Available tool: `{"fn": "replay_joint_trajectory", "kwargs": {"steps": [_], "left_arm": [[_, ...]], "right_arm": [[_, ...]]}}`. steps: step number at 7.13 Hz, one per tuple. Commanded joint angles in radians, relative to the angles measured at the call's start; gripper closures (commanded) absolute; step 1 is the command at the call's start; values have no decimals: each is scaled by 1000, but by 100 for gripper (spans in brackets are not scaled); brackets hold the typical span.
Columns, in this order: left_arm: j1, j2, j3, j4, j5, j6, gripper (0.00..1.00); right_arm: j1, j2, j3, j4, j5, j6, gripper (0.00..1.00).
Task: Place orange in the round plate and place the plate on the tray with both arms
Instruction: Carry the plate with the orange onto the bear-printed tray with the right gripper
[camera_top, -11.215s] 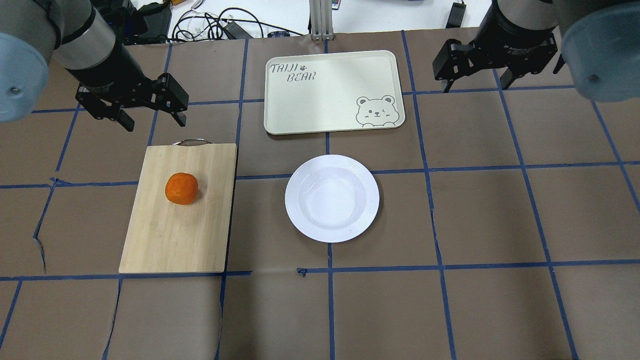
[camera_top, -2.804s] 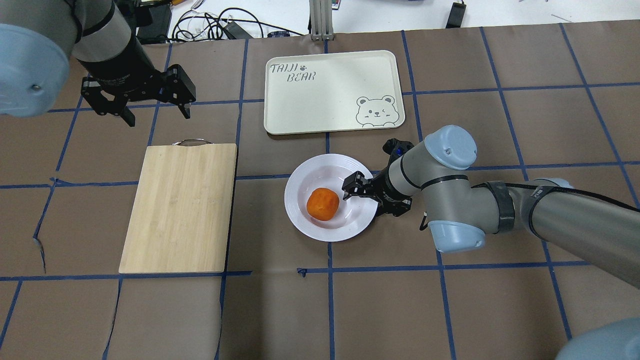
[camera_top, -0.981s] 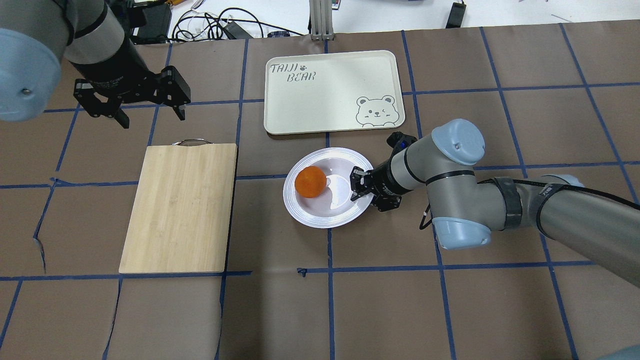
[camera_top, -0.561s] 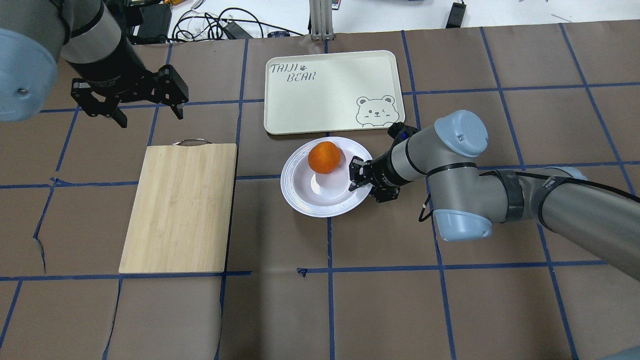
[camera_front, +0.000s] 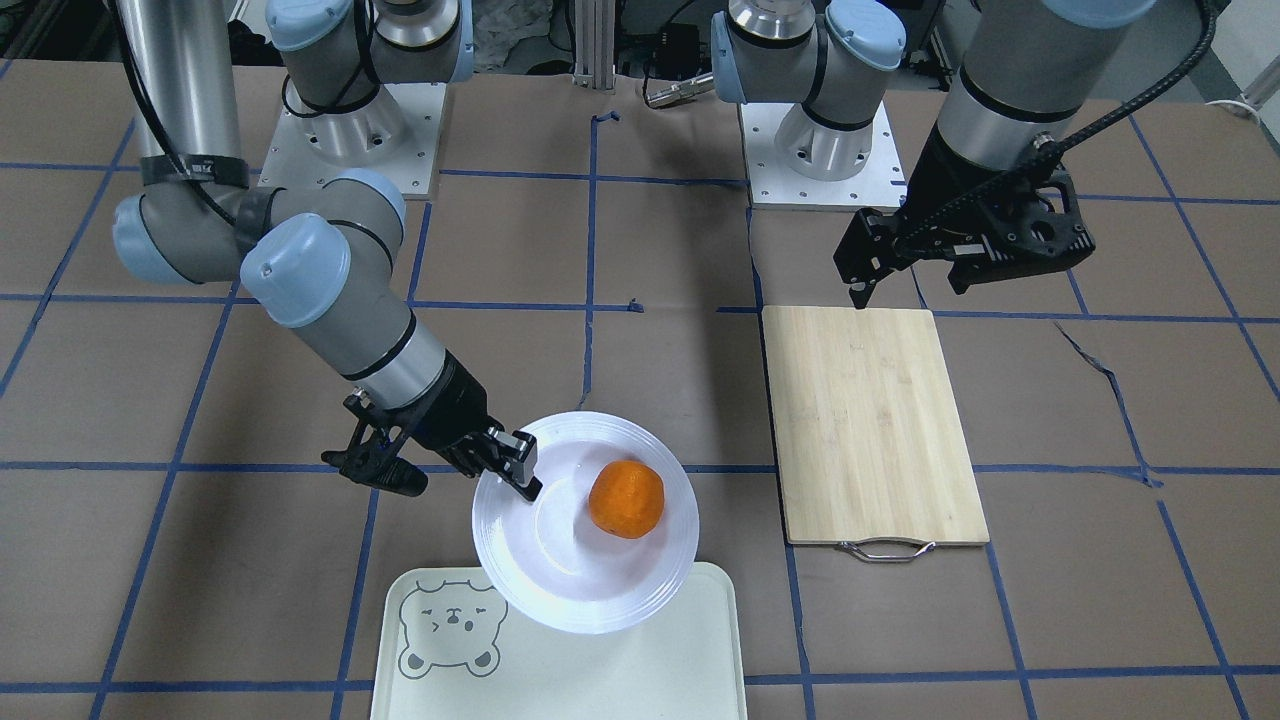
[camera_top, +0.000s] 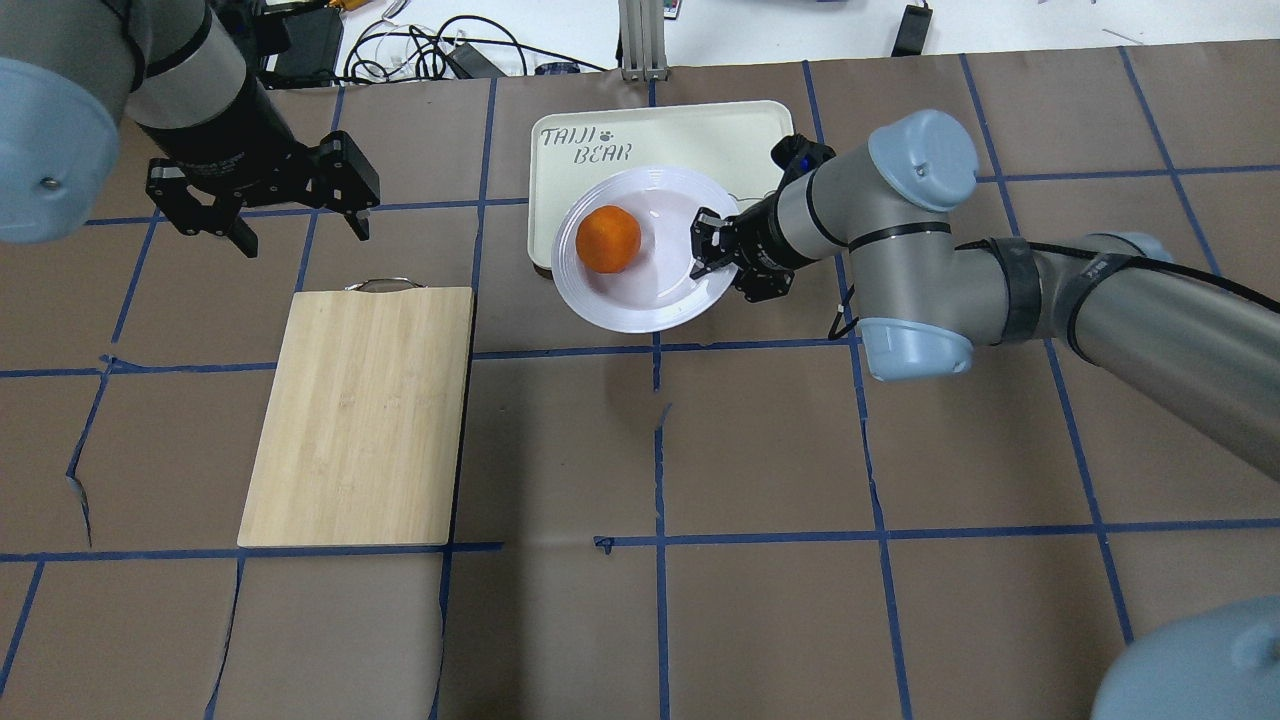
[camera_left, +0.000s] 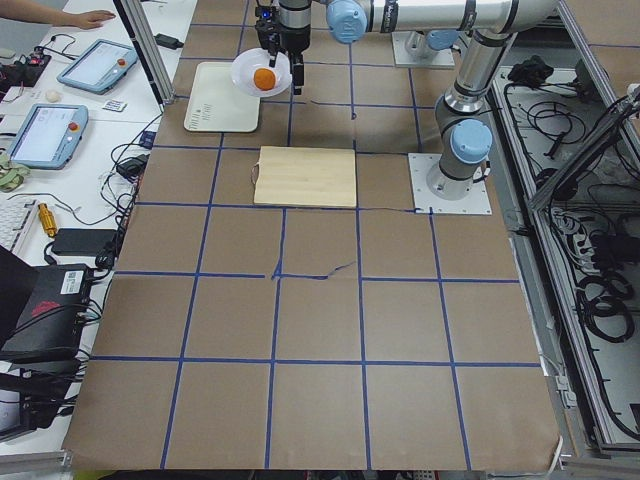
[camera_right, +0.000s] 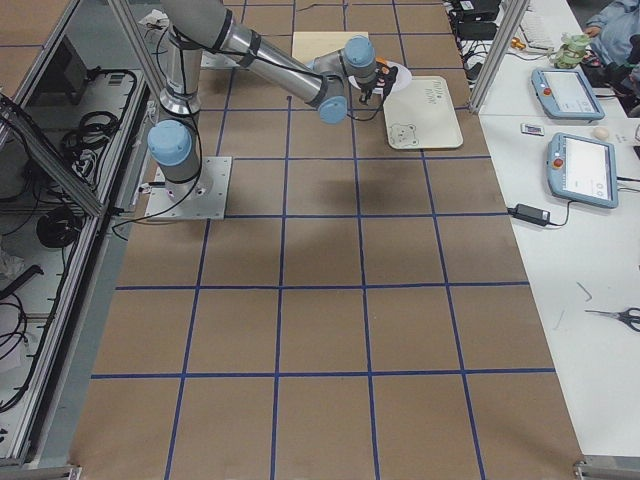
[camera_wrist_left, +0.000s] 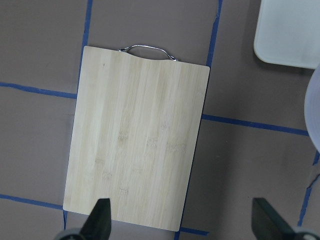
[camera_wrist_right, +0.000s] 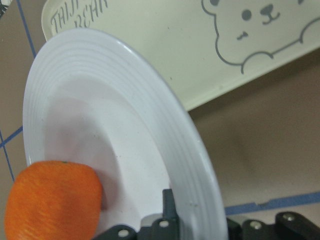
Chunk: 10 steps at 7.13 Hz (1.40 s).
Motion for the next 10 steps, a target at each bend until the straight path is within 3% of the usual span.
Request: {"fn": "replay_joint_trajectory", "kwargs": {"steps": [1, 3, 7, 8, 9, 10], "left_arm": [[1, 0, 1, 2, 0, 0, 0], [1, 0, 1, 2, 0, 0, 0], [2, 0, 0, 0, 2, 0, 0], [2, 0, 0, 0, 2, 0, 0], [2, 0, 0, 0, 2, 0, 0], [2, 0, 0, 2, 2, 0, 0]], "right_arm": [[0, 178, -217, -1, 0, 86, 100], [-5, 309, -375, -1, -1, 183, 100], [-5, 340, -359, 1, 2, 242, 100], [-5, 340, -332, -1, 0, 238, 92], [-5, 337, -306, -1, 3, 240, 75], [-6, 326, -303, -4, 0, 243, 28]]}}
